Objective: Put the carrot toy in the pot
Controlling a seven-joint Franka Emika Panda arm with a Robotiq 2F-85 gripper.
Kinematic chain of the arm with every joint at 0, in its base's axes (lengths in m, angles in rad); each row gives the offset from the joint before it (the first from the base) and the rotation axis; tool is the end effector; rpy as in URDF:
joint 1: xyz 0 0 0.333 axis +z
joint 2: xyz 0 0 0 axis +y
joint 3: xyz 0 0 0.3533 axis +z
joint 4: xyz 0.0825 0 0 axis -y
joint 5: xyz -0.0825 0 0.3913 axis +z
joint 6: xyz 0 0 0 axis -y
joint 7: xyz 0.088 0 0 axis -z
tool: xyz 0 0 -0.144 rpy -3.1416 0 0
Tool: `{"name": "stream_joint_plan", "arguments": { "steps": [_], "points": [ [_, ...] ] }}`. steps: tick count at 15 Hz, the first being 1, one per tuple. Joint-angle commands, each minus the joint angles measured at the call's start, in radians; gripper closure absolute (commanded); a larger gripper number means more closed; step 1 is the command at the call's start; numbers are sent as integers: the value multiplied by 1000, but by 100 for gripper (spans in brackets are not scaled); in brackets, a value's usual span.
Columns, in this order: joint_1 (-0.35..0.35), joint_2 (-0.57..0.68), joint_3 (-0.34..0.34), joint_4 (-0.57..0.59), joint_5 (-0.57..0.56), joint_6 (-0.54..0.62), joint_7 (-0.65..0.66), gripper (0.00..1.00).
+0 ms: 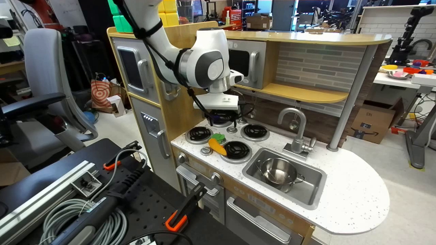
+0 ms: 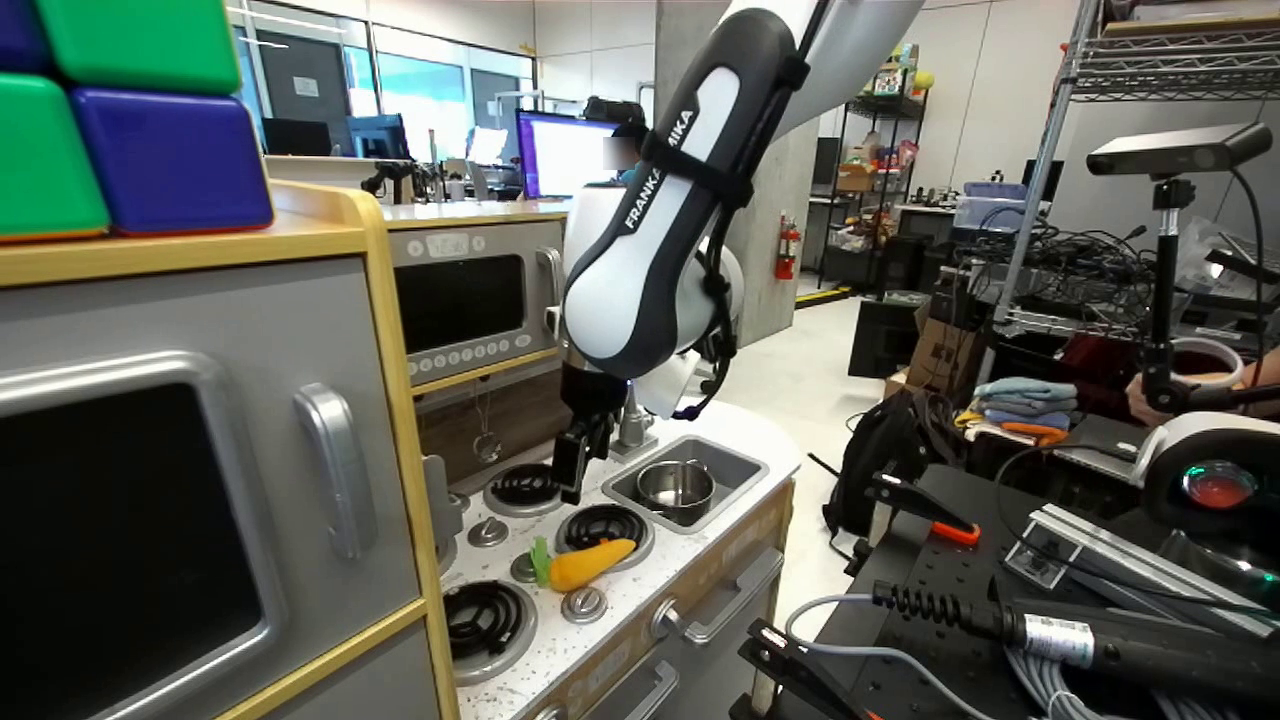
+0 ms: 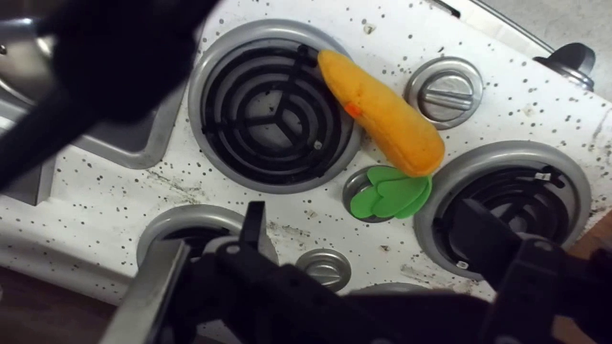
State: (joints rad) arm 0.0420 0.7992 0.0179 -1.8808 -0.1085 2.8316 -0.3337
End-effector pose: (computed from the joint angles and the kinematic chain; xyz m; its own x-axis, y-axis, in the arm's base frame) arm 0.6661 0.0439 0.0776 0.8732 0.4697 0.1300 0.4625 -0.8828 0.0826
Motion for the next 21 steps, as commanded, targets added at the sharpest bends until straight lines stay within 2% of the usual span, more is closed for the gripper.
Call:
{"name": "stream_joint_plan", "arguments": {
  "steps": [1, 2, 3, 8, 10, 12, 13, 17, 21],
  "points": [
    [-13, 4, 12, 10, -31, -10, 25, 0],
    [-12, 5, 11, 13, -32, -12, 26, 0],
    [-28, -3, 23, 14, -59, -48, -36, 0],
    [-150, 48, 161, 68, -83, -193, -300, 0],
    [-157, 75, 172, 94, -84, -269, -382, 0],
    [-97, 91, 111, 103, -94, -262, -330, 0],
    [-129, 55, 139, 58, -65, -243, -347, 0],
    [-113, 82, 126, 76, -71, -243, -344, 0],
    [-136, 134, 157, 97, -49, -179, -357, 0]
  ]
}}
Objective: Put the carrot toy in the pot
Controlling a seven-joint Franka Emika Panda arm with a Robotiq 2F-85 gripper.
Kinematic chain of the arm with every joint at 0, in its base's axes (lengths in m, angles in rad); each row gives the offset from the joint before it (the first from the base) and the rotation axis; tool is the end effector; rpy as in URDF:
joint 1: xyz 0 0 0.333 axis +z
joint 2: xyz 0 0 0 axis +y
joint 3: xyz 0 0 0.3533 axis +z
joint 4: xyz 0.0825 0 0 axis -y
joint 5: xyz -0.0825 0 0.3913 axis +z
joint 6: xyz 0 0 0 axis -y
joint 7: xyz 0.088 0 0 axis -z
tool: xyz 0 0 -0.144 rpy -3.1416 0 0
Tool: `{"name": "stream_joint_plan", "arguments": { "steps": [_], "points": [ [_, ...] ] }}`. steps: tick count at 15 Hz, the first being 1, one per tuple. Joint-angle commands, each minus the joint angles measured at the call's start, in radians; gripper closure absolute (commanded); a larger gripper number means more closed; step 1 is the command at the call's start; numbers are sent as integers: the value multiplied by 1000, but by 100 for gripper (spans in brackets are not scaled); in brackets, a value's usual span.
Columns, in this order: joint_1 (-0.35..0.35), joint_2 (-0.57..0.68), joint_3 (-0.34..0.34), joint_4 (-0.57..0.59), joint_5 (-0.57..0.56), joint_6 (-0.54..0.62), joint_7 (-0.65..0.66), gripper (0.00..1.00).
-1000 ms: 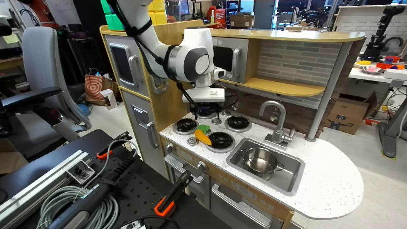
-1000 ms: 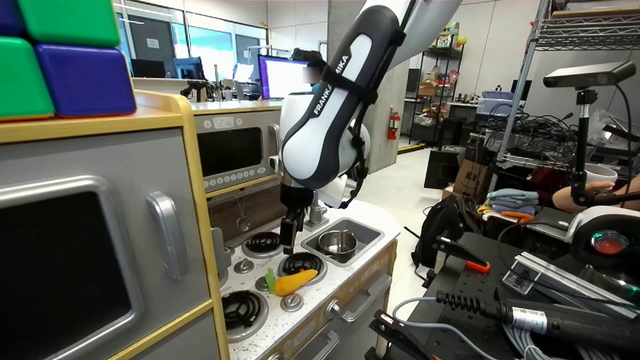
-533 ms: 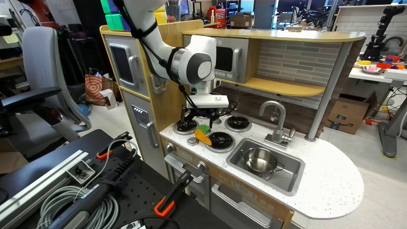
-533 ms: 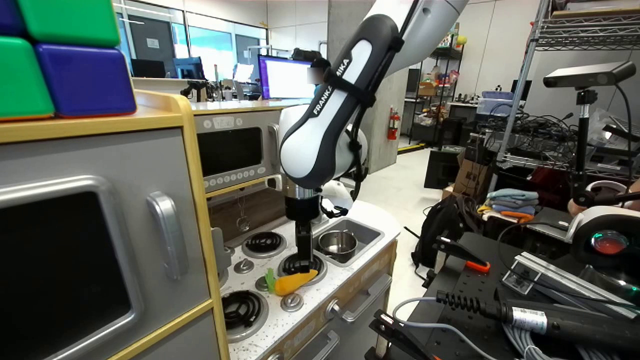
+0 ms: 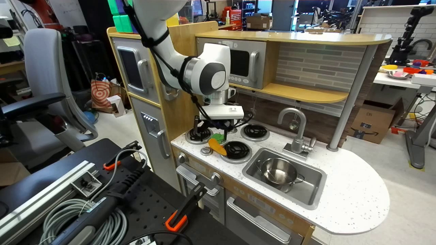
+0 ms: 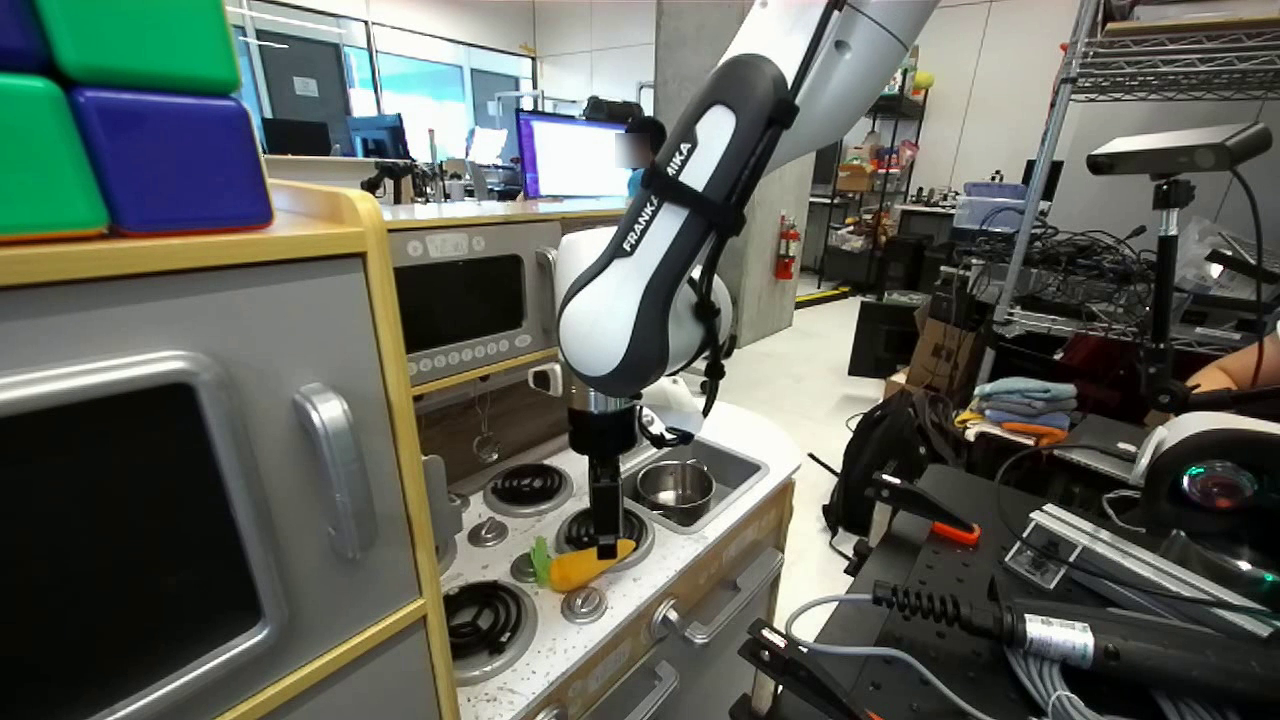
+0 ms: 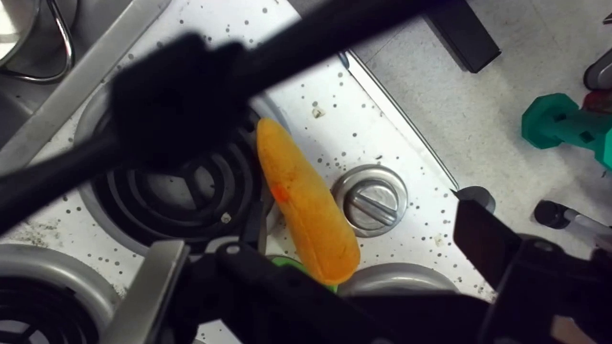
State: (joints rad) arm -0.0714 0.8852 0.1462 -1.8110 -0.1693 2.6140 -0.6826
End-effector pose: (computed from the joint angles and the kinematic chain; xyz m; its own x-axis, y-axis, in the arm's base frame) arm 0.6453 0.0489 0.0299 0.6532 0.7567 -0.0266 0.7539 -0.6532 -0.0709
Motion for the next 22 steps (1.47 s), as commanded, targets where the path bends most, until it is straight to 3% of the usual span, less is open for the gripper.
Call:
{"name": "stream_joint_plan", "arguments": {
  "steps": [1, 10, 11, 12, 17, 22],
  "points": [
    [-32, 65, 44, 33, 17, 59, -20, 0],
    [-58, 171, 81, 67, -16, 213, -58, 0],
    [-65, 176, 89, 72, -14, 209, -67, 25],
    [-70, 178, 93, 72, -15, 212, -76, 28],
    [-94, 179, 119, 74, -6, 211, -105, 66],
    [-135, 179, 163, 60, 9, 201, -135, 97]
  ]
}}
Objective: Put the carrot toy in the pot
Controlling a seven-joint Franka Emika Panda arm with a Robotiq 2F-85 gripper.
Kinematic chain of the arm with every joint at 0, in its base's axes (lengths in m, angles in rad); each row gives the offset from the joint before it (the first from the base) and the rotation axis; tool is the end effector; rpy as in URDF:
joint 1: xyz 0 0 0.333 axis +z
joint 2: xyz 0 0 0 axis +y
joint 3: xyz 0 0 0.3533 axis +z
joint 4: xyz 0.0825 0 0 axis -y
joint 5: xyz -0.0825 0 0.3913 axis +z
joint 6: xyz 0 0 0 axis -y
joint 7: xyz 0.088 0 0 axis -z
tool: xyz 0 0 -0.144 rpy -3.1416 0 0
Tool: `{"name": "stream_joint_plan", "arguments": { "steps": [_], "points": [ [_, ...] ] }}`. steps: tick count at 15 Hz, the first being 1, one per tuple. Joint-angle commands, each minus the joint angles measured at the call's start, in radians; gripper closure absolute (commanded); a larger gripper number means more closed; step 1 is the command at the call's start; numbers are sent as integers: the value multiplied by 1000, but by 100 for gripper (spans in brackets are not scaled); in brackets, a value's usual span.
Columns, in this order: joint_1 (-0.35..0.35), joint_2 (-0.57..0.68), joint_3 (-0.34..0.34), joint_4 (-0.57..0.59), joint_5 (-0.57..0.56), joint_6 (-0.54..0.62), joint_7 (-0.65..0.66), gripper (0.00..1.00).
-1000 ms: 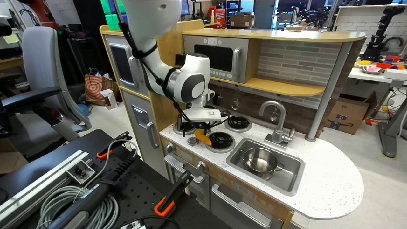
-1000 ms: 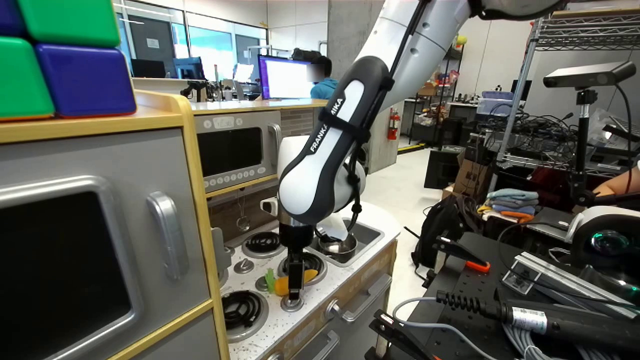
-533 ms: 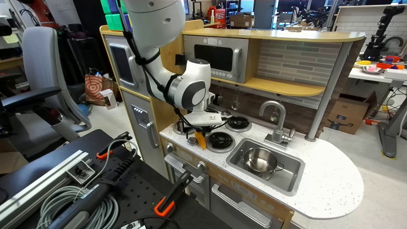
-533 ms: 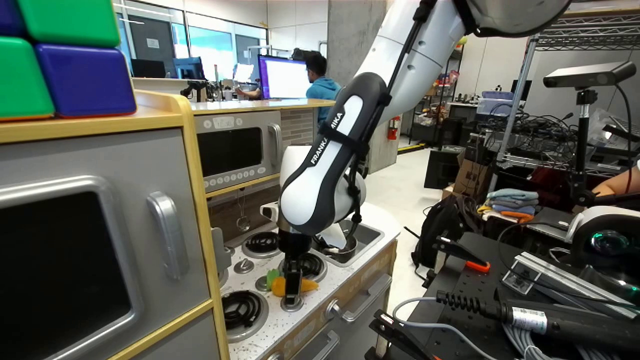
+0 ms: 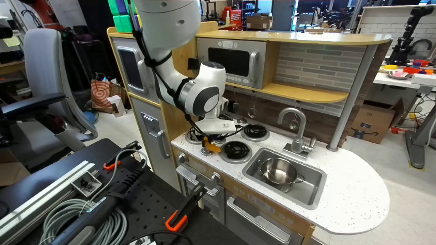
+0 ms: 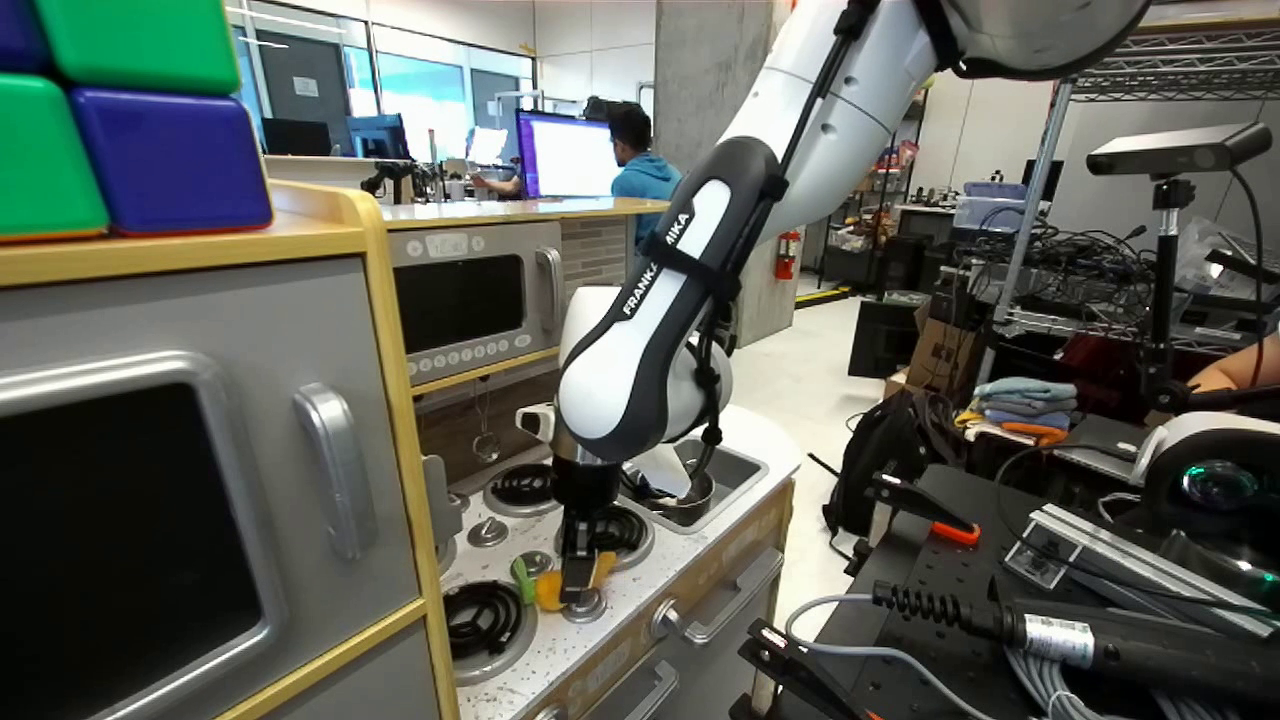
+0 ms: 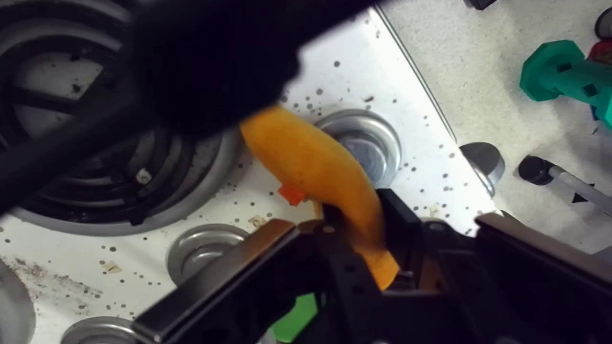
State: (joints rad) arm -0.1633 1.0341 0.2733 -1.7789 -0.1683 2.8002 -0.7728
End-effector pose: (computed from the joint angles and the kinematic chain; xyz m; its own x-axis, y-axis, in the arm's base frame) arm 0.6439 0.0777 -0.0242 0.6133 0.7760 0.1470 0.7897 -0.6054 -0.0990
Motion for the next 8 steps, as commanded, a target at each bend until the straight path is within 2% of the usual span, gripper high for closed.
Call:
{"name": "stream_joint_plan", "arguments": {
  "steps": [1, 4, 8],
  "points": [
    [-55, 25, 46, 24, 12, 16, -51, 99],
    [-108, -17, 84, -11, 24, 26, -72, 97],
    [-232, -77, 140, -25, 80, 41, -75, 97]
  ]
}}
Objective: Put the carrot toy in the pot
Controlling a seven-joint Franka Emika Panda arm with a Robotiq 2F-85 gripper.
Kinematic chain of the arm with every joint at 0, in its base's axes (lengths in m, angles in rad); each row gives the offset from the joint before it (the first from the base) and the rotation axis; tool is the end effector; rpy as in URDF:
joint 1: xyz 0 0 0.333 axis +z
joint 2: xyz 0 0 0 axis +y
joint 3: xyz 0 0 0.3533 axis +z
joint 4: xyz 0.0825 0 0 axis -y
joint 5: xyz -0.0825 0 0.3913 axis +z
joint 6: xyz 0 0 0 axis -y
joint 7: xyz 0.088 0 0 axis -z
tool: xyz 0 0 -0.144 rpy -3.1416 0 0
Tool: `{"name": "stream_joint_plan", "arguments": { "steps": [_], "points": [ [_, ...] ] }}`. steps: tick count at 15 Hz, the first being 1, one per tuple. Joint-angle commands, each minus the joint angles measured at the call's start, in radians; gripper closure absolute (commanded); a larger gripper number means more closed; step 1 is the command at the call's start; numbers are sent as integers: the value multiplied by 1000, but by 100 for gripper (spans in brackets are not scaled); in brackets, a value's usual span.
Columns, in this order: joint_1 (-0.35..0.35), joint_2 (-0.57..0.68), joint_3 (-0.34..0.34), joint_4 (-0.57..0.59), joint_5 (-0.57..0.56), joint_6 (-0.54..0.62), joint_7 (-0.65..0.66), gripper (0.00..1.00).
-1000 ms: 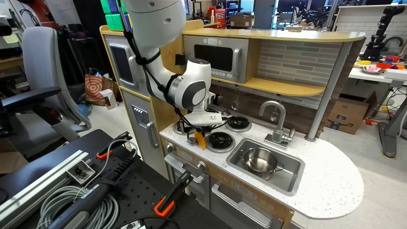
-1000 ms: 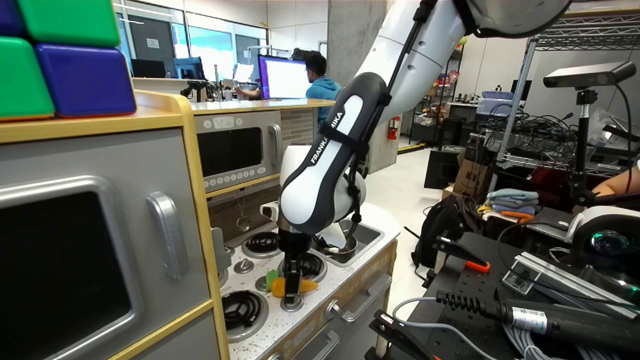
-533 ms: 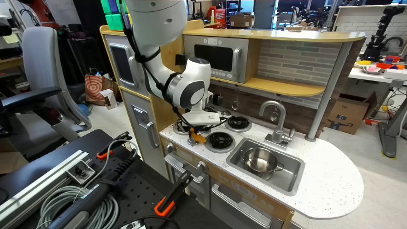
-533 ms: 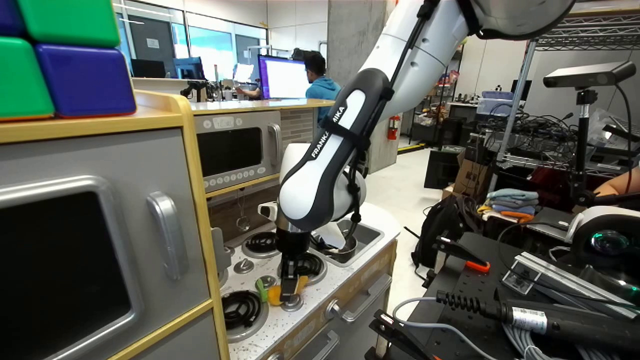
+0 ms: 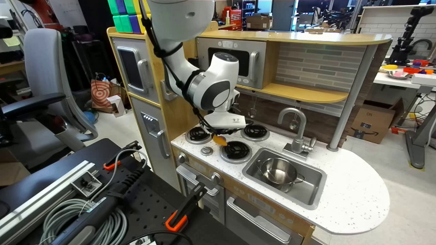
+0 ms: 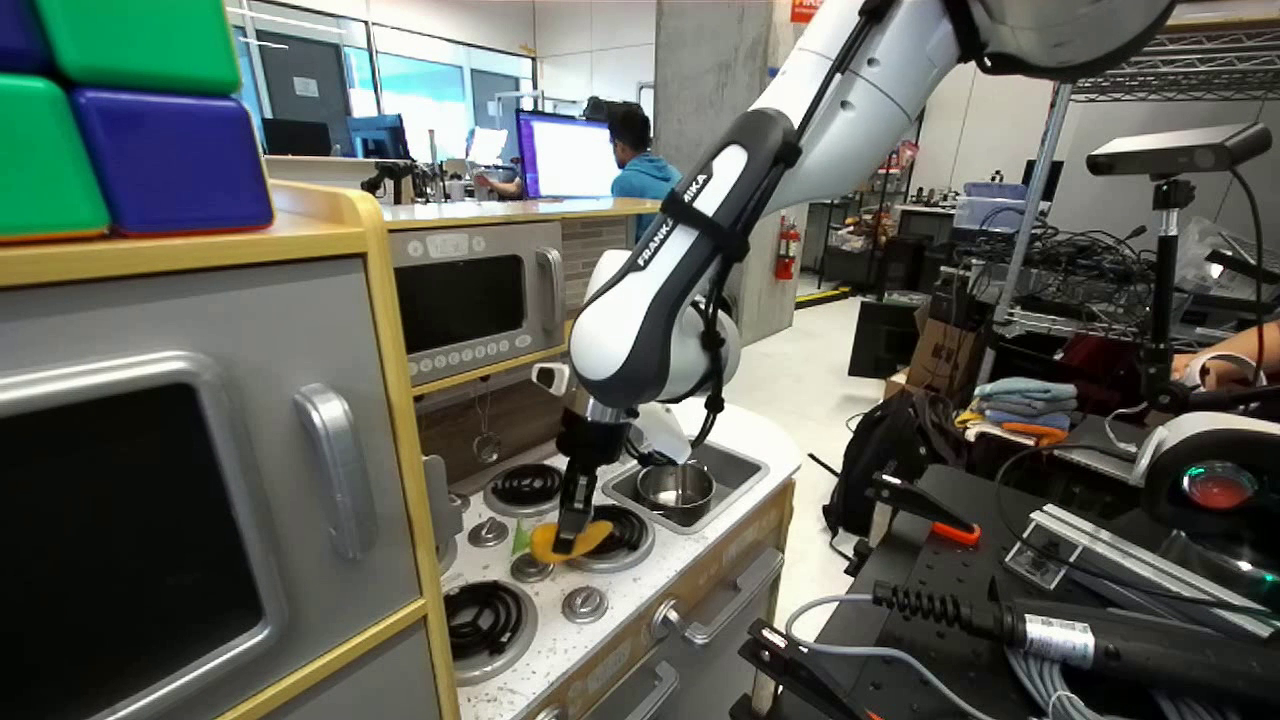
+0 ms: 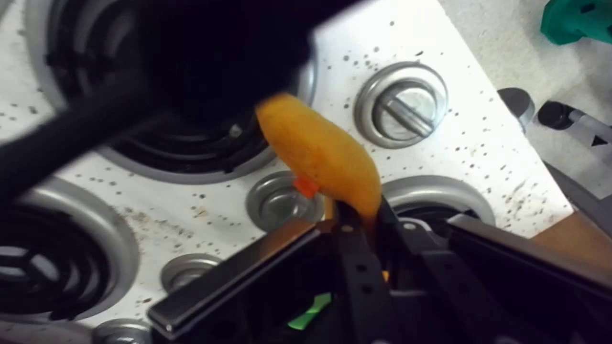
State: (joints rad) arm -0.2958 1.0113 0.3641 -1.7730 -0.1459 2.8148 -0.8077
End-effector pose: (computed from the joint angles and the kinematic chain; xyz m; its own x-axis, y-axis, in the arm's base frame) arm 0.6675 0.0442 0.0093 0.6577 0.7125 0.2446 0.7480 -0.6560 -0.1004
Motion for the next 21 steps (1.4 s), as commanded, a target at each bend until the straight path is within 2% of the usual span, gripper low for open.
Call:
{"name": "stream_joint_plan", "arguments": {
  "steps": [1, 6, 11, 16, 21],
  "points": [
    [-122, -55, 50, -11, 75, 28, -37, 97],
    [-199, -9, 8, 146, 136, 115, -7, 97],
    [-188, 42, -58, 268, 152, 117, 52, 97],
    [-184, 74, -101, 305, 151, 92, 151, 97],
    [-194, 66, -111, 289, 150, 59, 236, 97]
  ]
}}
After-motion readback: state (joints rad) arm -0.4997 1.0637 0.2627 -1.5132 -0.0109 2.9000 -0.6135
